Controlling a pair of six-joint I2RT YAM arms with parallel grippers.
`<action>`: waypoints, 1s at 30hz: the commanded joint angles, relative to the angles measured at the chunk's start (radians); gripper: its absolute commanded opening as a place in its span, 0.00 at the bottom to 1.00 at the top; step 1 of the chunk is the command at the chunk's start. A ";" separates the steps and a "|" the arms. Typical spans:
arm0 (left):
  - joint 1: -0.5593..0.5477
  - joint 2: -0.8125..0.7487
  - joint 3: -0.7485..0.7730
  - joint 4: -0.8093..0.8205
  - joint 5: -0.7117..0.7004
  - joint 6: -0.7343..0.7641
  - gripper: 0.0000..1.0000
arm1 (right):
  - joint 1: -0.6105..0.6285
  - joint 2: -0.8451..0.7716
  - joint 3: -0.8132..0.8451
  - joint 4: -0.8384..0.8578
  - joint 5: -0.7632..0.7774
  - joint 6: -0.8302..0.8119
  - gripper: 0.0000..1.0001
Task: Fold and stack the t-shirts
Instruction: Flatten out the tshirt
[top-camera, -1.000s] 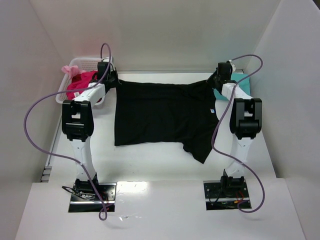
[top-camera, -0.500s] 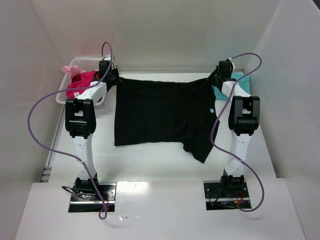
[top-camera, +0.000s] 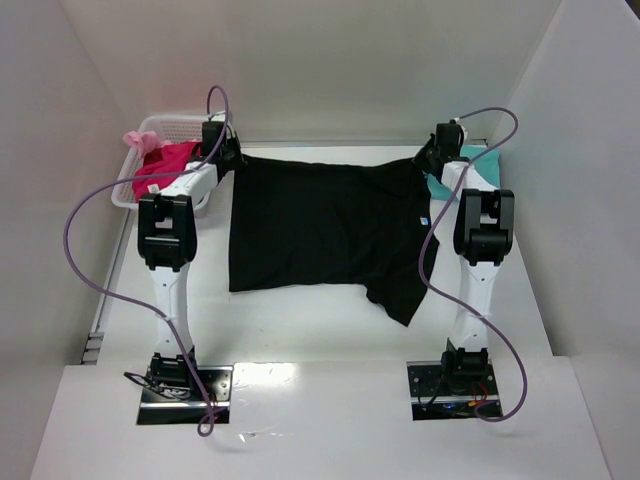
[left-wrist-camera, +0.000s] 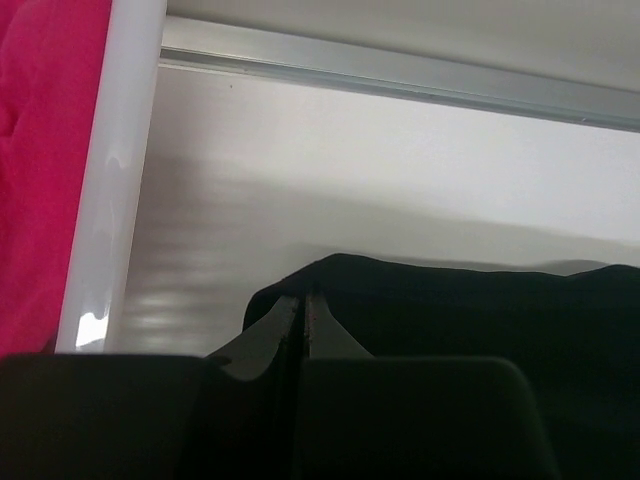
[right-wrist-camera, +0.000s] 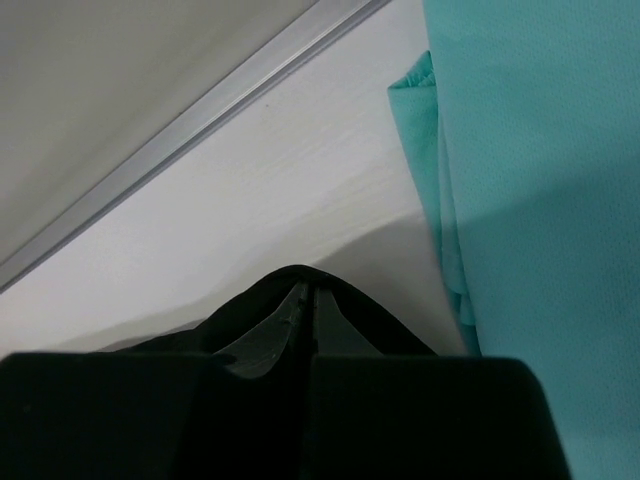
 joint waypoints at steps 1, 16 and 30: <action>0.002 0.032 0.061 0.057 0.014 -0.015 0.00 | -0.008 0.022 0.066 0.024 -0.001 -0.023 0.02; 0.002 0.071 0.113 0.057 0.032 -0.005 0.00 | -0.008 0.087 0.185 -0.025 -0.022 -0.041 0.06; 0.002 0.098 0.155 0.030 0.061 0.004 0.00 | -0.008 0.068 0.155 -0.113 -0.186 -0.159 0.73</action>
